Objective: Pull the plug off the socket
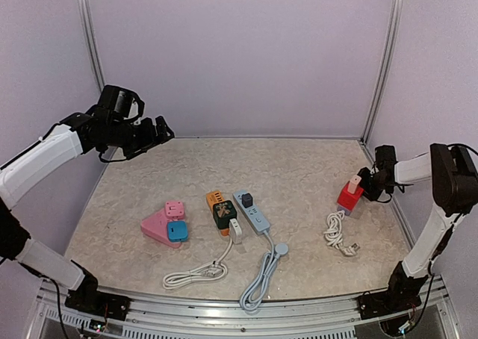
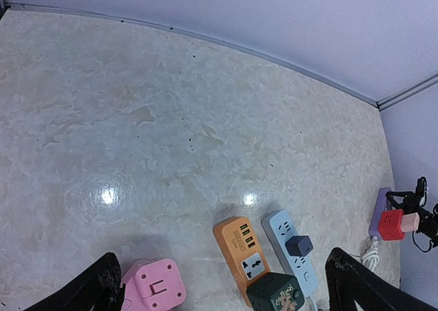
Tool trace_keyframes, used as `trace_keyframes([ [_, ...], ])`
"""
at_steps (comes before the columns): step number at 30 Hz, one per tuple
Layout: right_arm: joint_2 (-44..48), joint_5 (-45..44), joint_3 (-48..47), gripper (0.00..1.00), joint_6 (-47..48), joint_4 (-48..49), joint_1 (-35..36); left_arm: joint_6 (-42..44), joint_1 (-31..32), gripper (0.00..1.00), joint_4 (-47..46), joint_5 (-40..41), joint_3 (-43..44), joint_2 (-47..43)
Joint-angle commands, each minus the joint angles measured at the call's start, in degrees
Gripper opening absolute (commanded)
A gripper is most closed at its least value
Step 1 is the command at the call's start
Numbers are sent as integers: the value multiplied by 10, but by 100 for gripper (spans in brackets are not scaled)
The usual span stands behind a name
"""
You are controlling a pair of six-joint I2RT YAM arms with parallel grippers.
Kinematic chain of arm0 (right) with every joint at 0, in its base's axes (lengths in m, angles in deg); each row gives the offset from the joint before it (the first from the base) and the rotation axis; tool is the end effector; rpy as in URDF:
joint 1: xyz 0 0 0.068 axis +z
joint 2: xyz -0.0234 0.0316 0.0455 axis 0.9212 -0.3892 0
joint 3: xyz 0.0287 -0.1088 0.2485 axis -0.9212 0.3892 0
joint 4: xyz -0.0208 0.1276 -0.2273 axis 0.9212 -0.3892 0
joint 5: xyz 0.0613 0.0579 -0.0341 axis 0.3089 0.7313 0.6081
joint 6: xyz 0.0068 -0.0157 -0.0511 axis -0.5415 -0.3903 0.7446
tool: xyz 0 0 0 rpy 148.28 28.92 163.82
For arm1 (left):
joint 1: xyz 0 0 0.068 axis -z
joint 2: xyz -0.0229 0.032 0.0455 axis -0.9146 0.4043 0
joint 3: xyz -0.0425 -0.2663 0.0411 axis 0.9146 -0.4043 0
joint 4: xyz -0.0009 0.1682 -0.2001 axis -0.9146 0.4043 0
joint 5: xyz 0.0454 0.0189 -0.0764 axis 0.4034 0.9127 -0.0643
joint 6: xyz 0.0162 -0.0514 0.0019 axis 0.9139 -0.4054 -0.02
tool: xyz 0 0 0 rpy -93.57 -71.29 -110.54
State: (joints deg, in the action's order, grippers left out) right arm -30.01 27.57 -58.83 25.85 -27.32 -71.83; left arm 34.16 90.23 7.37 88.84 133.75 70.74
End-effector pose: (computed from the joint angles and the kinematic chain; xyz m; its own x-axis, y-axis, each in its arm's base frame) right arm 0.3406 -0.0238 0.1419 -0.5733 0.7148 -0.4005 0.5215 0.6954 0.4945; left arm 0.2803 -0.1252 0.3516 -0.6945 -0.2939 -0.6567 0.0300 0.9002 -0.4345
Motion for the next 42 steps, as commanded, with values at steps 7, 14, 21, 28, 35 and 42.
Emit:
trace_keyframes([
  [7,-88,51,-73,54,36,17,202,-34,-2,99,-16,-60,-17,17],
  [14,-174,51,-180,54,80,-21,314,-69,6,99,-44,-84,-52,21],
  [21,-205,29,-232,57,115,-62,366,-79,31,99,-59,-71,-61,29],
  [28,-178,-39,-268,72,157,-122,371,-77,45,99,-65,-76,-56,40],
  [35,-103,-110,-283,86,187,-166,370,-74,45,99,-74,-106,-31,66],
  [42,-28,-138,-269,85,203,-212,371,-98,45,99,-102,-147,1,107],
])
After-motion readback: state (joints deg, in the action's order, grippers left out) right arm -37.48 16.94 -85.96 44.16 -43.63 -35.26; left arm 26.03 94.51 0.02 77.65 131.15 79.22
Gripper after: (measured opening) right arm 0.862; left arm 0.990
